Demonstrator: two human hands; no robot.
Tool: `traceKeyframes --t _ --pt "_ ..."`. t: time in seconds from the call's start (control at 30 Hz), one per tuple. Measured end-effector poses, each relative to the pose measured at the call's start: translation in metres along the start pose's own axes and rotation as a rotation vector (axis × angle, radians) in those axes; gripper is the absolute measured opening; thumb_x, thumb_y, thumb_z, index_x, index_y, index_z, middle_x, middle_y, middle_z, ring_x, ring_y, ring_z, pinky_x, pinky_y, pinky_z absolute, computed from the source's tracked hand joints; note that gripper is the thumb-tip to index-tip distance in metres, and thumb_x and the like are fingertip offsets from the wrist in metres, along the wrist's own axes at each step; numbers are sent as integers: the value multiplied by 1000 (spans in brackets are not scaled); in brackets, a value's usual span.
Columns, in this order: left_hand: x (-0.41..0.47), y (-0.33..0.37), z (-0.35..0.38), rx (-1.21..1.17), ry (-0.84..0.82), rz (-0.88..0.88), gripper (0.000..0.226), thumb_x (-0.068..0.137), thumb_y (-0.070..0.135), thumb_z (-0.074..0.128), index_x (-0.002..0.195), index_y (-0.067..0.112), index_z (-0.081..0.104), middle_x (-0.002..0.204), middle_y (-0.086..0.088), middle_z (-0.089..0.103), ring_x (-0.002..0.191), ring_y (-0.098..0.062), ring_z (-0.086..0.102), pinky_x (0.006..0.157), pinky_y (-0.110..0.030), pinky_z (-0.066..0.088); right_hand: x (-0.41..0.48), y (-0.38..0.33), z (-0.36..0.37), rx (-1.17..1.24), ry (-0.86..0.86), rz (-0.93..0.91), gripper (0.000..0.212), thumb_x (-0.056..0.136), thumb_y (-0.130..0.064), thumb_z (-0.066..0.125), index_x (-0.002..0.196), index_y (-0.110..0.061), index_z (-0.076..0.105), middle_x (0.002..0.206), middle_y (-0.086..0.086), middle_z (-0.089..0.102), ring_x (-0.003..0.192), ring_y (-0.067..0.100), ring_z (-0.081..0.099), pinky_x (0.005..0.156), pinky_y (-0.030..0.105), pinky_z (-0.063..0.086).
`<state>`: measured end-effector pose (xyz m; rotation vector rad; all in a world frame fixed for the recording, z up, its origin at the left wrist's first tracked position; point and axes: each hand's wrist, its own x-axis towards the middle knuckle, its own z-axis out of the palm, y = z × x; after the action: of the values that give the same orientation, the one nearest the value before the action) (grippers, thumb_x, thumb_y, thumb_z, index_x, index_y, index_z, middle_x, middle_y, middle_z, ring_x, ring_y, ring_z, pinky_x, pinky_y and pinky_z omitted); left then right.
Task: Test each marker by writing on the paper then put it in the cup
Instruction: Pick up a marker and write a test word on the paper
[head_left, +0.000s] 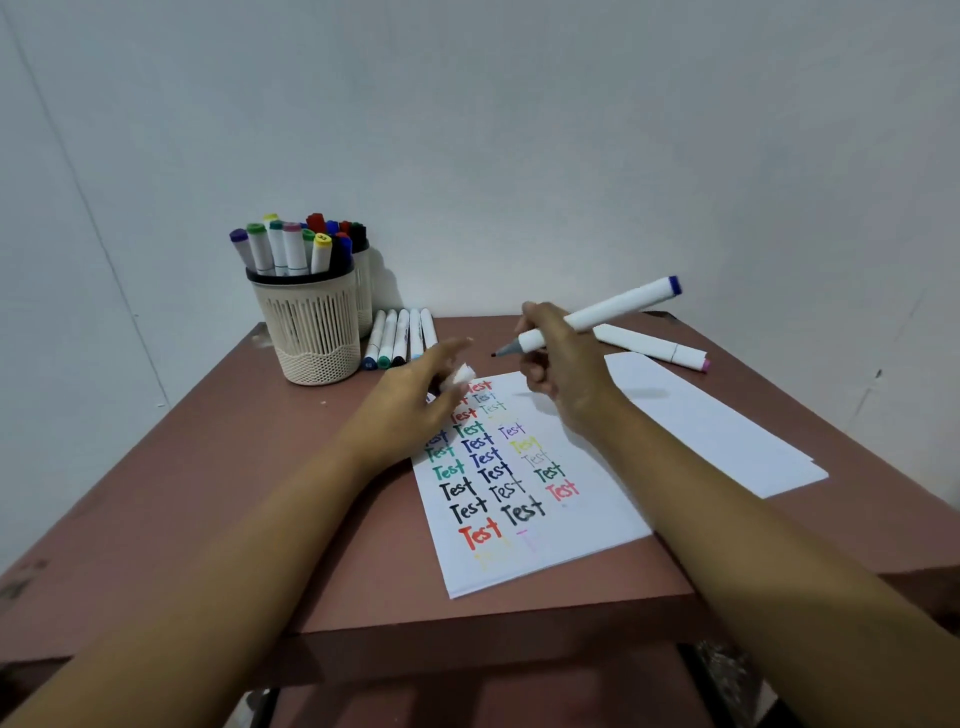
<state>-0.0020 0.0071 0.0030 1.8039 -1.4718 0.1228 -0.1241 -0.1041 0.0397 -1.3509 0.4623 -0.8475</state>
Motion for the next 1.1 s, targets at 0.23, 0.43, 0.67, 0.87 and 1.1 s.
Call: traceKeyframes --t 0.23,0.43,0.67,0.87,1.1 --pt "7 -1 -2 39 37 25 29 92 22 55 118 9 58 101 -2 64 85 -9 54 67 -7 38 6 10 1 -160 -4 26 26 90 -17 56 67 -19 43 69 9 57 46 9 34 41 17 22" --pt "5 -2 -1 15 54 52 29 92 25 57 119 14 58 94 8 60 83 -5 58 68 1 37 6 15 0 -157 -88 -15 32 89 -19 63 62 -18 45 56 -1 56 48 10 40 43 20 26" --pt "4 5 4 45 -15 132 22 96 24 47 110 10 57 77 12 55 64 -2 49 61 -7 36 7 18 4 -101 -59 -24 49 85 -25 69 45 -22 41 42 -3 32 37 9 26 38 17 19" --pt "1 15 8 2 27 112 38 99 33 31 105 3 53 66 8 45 59 -8 45 56 -24 32 3 17 11 106 -125 32 48 88 -9 60 46 -20 40 41 1 30 36 11 21 41 19 16" --pt "-5 21 13 84 76 153 21 100 23 36 88 10 46 60 14 37 50 -4 38 50 -19 28 1 22 14 136 -100 144 29 88 -5 53 62 -13 42 39 0 35 30 8 24 35 14 19"
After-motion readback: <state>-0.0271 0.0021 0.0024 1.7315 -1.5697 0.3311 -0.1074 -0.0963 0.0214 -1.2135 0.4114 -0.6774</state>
